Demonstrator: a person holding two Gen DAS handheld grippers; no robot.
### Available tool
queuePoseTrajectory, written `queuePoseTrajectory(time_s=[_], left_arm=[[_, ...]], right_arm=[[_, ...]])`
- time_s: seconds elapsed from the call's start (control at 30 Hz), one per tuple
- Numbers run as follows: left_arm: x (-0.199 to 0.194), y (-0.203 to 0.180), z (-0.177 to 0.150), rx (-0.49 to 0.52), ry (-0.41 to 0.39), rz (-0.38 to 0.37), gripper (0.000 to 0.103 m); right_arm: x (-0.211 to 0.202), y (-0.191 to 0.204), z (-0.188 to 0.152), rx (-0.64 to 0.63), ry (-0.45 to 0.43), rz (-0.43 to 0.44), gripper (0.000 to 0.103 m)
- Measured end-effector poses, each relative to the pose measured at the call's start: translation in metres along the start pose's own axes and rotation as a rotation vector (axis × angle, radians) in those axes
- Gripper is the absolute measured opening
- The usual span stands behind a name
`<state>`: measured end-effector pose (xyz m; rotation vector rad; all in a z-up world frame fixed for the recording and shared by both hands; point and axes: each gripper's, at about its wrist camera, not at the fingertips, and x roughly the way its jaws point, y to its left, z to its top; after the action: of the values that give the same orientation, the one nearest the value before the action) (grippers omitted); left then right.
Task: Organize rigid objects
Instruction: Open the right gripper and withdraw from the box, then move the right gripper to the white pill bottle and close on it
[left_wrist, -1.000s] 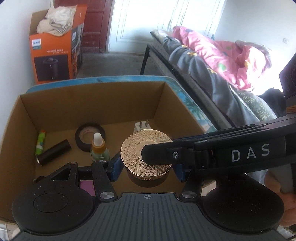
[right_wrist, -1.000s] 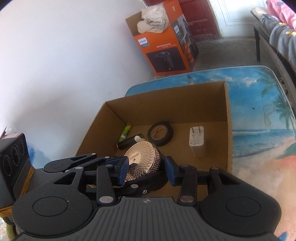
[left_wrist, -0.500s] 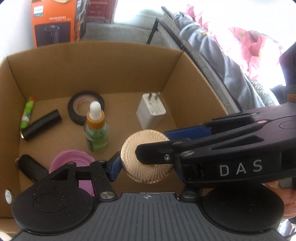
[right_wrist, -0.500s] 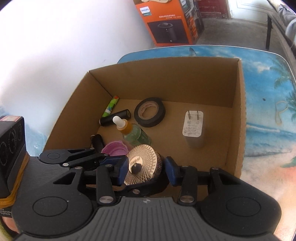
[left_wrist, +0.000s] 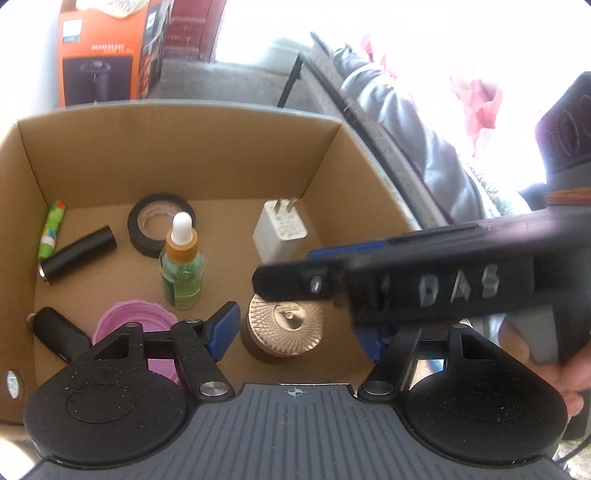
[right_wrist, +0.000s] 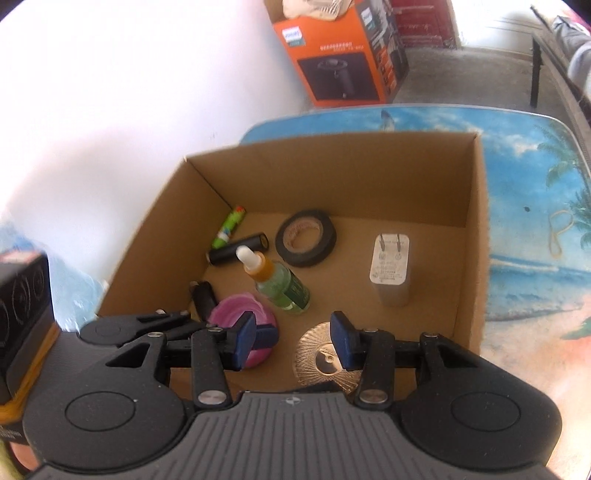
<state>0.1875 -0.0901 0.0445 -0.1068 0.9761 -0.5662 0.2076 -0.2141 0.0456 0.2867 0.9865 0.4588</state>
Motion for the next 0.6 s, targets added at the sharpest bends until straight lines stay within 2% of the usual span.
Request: queuePoseTrajectory(time_s=[0.2,0.33,0.6], left_arm=[[-0.042,-0.015,-0.017,0.05,-0.111,-0.017,0.073],[-0.069,-0.025,-0.031,0.088,-0.182,-0.001,0.077],[-0.12,-0.033,-0.066,0.141,-0.323,0.038,0.086]], right_arm=[[-0.05,0.007,-0.014,0.037,-0.126,0.032,0.051],[-0.085,0.016,-0.029,0.041,-0.205,0.043,0.051],[-0.127,0.047,-0.058,0.012,-0.275,0.053,0.055]])
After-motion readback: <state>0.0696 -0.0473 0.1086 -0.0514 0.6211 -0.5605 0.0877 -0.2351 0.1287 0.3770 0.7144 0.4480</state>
